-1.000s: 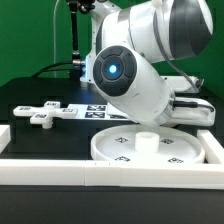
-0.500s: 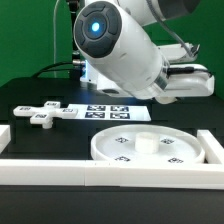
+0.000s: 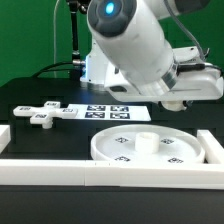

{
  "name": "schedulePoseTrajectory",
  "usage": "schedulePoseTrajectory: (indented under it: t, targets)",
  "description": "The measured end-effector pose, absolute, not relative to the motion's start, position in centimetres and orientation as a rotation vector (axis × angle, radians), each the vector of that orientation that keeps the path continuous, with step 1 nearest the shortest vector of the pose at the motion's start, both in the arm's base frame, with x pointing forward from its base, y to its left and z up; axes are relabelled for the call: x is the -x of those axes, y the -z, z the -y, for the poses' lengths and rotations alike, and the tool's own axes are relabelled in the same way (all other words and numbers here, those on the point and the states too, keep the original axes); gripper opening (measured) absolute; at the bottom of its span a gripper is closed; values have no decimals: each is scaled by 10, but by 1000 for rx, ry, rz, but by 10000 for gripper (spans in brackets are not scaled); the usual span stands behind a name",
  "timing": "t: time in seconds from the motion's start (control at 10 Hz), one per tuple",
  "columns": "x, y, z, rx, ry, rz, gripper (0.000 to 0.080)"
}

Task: Assemble round table

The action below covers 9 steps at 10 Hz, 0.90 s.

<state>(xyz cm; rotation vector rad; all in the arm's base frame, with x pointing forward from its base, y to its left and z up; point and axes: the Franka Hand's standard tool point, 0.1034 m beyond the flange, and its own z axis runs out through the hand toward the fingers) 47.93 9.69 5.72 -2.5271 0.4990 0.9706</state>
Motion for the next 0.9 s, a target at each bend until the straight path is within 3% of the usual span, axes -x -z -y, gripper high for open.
schedulePoseTrajectory:
  t: [0.5,0.9]
  targets:
    - [-528,-104,-77,2696,-512,-468,409]
    - [-537,-99,-73,2821,-93,-481,409]
